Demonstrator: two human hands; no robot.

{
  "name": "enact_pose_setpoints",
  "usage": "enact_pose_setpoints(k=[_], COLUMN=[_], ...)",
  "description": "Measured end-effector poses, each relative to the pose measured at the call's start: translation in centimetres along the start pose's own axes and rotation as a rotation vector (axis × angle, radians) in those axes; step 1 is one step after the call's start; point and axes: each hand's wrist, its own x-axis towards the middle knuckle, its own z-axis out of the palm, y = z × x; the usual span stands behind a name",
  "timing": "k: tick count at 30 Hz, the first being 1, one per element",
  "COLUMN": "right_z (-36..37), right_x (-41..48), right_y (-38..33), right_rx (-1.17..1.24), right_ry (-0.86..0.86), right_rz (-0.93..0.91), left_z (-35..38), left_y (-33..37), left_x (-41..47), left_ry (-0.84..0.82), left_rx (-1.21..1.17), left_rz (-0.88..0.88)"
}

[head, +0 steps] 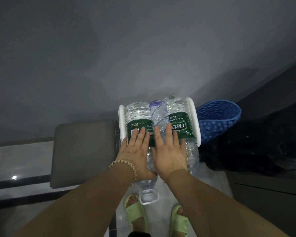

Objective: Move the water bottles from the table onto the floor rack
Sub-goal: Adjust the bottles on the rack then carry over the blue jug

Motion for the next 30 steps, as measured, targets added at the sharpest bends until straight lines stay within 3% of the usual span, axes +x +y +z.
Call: enact_pose_setpoints(k=[8, 18, 26, 30], right_z=[-2.0, -7.0, -13.0, -14.7], right_x=[-1.7, -8.5, -19.0, -25.4], right_y=[1.1, 3.0, 2.3, -0.9], right_rx=[-0.099, -0.069, -0.054, 0.015], right_ry=[-0.013, 0.099, 0.329, 0.386], right_rz=[-0.072, -0.224, -0.58, -0.777], left_z=[-1.1, -3.8, -6.6, -6.2], left_y=[1.6, 6.4, 13.9, 15.6], left_x=[-0.6, -6.2, -20.1, -28.5], left_ry=[0.01, 0.302, 0.608, 0.68], left_rx=[0.028, 0.065, 0.046, 0.056], left_rz=[-0.051, -0.116, -0.45, -0.658])
